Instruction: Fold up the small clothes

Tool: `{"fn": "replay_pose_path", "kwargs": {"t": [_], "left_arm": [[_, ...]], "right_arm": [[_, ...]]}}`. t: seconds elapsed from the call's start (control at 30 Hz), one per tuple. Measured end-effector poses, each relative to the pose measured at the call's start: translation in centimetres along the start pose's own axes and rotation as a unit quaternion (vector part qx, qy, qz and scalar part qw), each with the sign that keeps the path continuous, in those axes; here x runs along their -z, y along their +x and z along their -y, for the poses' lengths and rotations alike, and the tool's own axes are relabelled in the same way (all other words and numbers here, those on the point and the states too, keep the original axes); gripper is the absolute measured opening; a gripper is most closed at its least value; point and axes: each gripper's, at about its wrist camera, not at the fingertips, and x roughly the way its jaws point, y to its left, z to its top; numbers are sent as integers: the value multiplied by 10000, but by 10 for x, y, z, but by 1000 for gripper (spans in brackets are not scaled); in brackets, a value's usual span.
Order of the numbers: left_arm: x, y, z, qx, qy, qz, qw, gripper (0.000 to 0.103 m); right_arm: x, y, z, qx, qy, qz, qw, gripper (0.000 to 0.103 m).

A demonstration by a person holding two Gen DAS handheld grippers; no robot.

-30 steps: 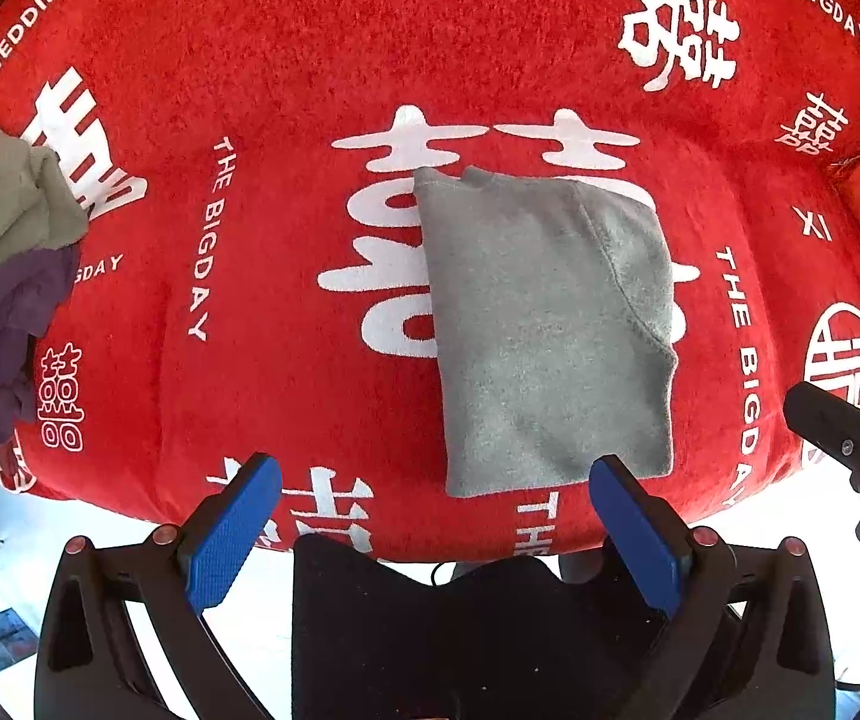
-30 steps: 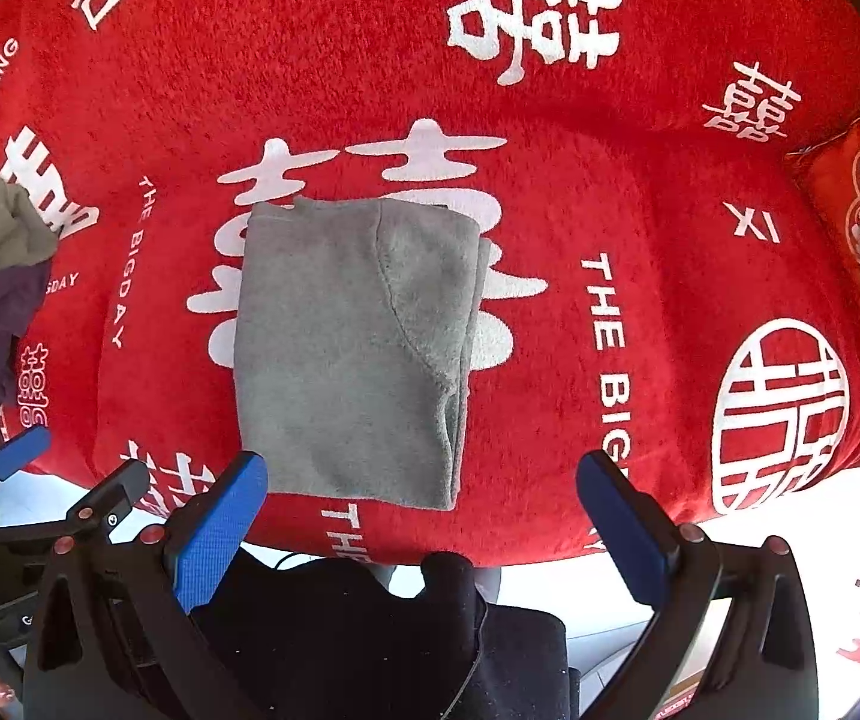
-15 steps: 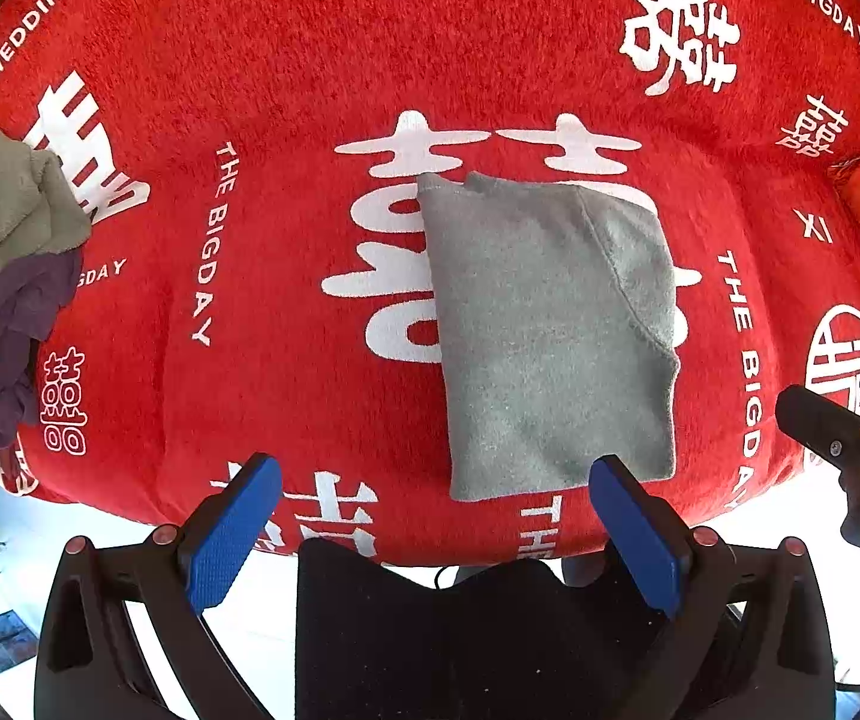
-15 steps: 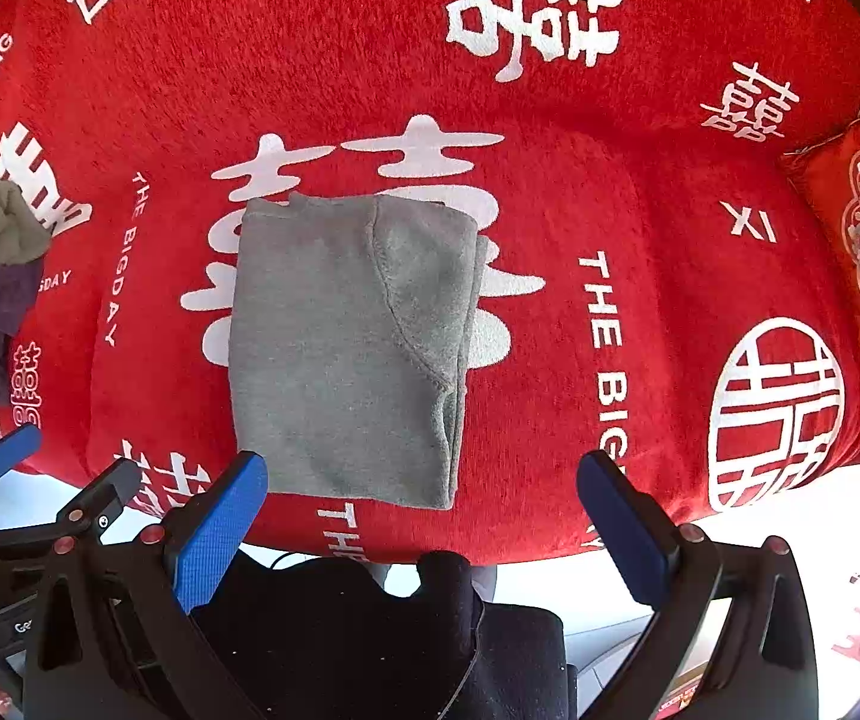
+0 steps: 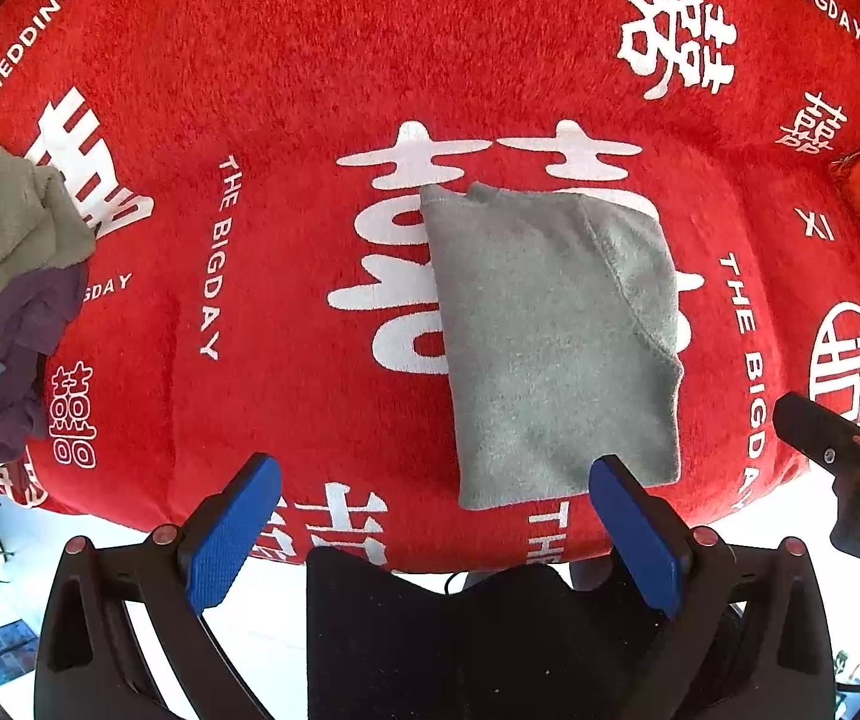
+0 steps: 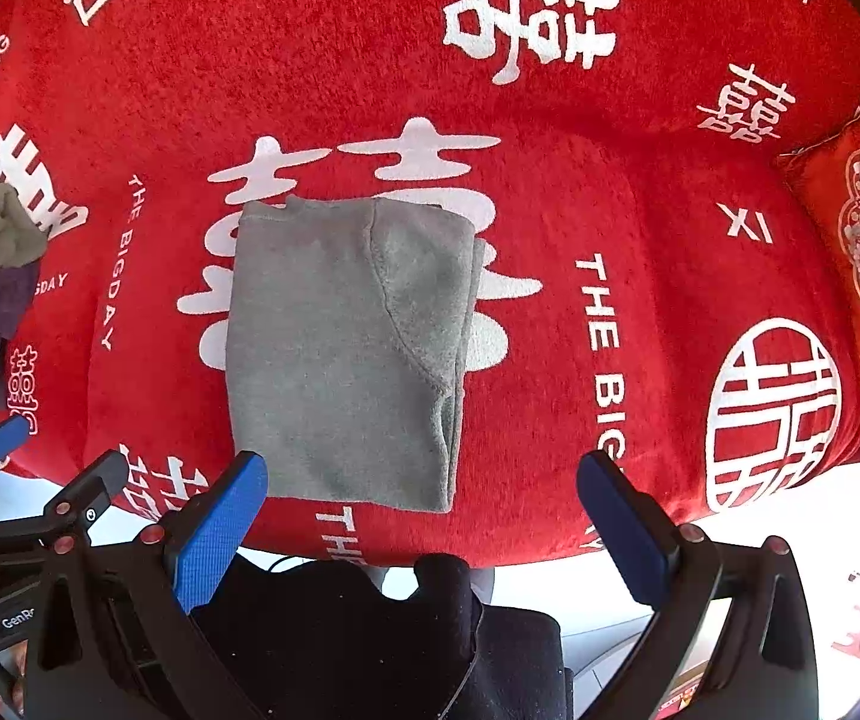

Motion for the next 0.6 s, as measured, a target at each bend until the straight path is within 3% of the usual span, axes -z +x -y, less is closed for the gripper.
{"fn": "replay_pose_path", "kwargs": {"t": [0.6], "left_arm": [[7,-1,-1,-24,-3,0,10000,103]], "right_arm": [[0,-1,-1,23,-87,5,10000,103]]}}
